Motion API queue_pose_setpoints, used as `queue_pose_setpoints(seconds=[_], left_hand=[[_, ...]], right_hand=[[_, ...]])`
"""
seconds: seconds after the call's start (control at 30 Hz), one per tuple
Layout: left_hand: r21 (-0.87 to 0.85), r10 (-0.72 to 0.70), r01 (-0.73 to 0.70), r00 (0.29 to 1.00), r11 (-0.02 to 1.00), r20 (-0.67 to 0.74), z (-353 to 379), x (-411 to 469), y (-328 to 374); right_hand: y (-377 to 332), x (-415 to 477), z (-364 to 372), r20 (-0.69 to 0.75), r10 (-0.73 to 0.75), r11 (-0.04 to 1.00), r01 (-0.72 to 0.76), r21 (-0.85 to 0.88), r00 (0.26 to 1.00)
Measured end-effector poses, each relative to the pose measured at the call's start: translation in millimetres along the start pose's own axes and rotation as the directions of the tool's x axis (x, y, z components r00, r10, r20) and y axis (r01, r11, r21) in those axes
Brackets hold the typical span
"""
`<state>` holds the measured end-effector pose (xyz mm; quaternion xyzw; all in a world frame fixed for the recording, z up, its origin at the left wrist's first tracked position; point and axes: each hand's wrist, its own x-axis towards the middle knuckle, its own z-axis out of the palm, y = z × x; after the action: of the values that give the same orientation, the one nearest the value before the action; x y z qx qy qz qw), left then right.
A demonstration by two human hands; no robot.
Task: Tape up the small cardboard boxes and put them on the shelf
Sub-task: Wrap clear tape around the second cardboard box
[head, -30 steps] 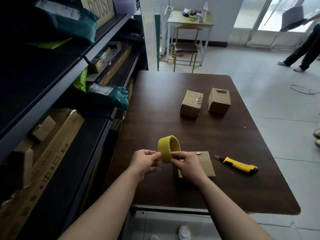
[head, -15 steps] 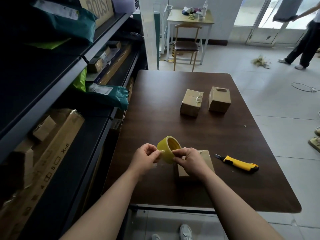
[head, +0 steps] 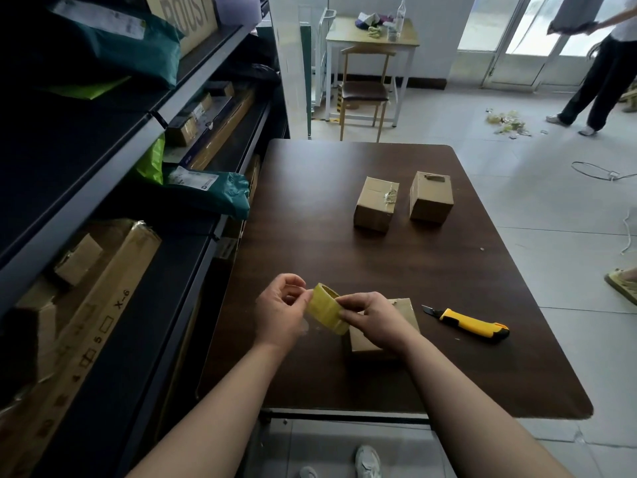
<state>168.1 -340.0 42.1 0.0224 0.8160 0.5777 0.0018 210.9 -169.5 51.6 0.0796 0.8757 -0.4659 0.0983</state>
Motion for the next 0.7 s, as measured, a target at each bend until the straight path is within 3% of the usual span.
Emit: queue_pose_setpoints(seconds=[0.1, 0.17, 0.27, 0.43, 0.6, 0.7], left_hand=[[-0.24, -0.208, 0.217, 0.976, 0.946, 0.063, -2, 5, 2], [-0.312, -0.262, 0.278, 0.961, 0.908, 0.093, -3, 5, 1], [-0.286, -0.217, 0.235, 0.972, 0.929, 0.094, -4, 4, -1], [-0.072, -0.092, 0.102, 0.987, 0.992, 0.133, -9, 7, 3], [-0.069, -0.127, 0.134, 0.988, 0.989, 0.09, -7, 11, 5], [-0.138, -0.222, 0.244, 0.962, 0.96, 0.158, -6, 15, 4]], right_hand=[[-3, 0, 0, -0.008, -0.025, 0.999, 0.025, 0.046, 1.0], [-4, 1, 0, -0.02, -0.047, 0.998, 0.048, 0.047, 0.999], [-3, 4, -2, -0.02, -0.057, 0.998, 0.058, 0.03, 0.998], [-2, 4, -4, -0.019, -0.065, 0.998, 0.065, 0.007, 0.998], [-7, 5, -6, -0.013, -0.087, 0.996, 0.087, -0.013, 0.996], [-9, 4, -9, -0.004, -0.092, 0.996, 0.092, -0.014, 0.996]])
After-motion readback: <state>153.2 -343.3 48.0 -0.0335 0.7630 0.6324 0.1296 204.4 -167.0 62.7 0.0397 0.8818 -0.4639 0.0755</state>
